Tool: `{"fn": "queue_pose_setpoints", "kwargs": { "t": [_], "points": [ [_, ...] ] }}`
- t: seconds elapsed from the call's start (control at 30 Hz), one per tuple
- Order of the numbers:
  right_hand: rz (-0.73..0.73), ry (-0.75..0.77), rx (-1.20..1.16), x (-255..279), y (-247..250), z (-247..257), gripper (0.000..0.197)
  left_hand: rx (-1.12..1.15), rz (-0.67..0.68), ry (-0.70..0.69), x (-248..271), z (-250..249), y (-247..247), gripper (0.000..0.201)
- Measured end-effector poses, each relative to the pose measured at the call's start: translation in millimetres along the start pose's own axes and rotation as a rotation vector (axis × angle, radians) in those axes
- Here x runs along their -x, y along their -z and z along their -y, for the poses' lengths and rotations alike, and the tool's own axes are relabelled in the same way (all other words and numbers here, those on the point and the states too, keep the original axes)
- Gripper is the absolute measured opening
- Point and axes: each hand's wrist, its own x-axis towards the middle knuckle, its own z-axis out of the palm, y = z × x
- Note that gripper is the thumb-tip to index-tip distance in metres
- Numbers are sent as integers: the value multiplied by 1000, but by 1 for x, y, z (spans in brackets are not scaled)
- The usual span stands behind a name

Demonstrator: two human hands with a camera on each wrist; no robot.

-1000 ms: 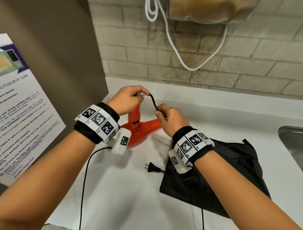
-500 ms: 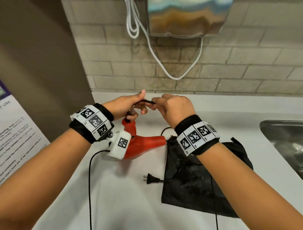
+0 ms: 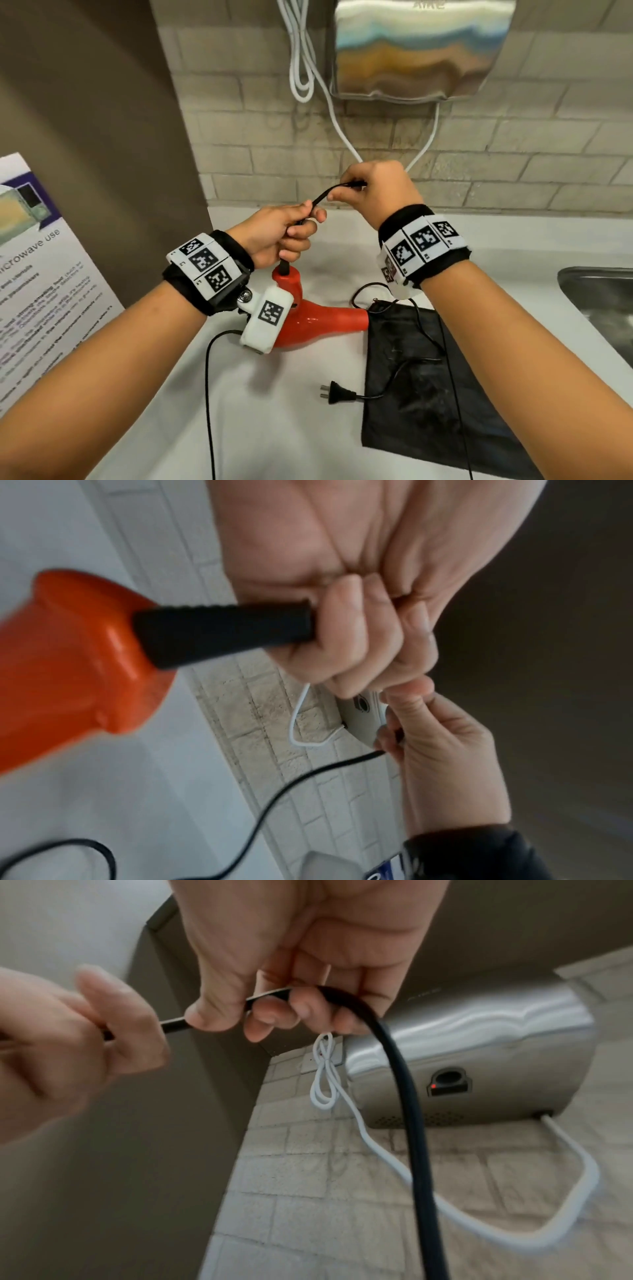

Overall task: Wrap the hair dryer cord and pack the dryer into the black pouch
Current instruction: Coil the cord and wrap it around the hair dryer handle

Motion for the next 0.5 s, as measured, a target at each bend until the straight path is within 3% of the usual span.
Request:
{"fn": "queue_pose_setpoints", "kwargs": {
  "t": [0.27, 0.43, 0.5],
  "points": [
    [115, -136, -311, 18, -42, -38, 23, 268, -64, -123, -3, -1, 19, 31],
    [80, -267, -535, 47, -63, -66, 31, 467, -40, -238, -6, 4, 33, 12],
    [78, -354, -544, 55, -65, -72, 31, 529, -35, -272, -8, 6, 39, 17]
  ]
}}
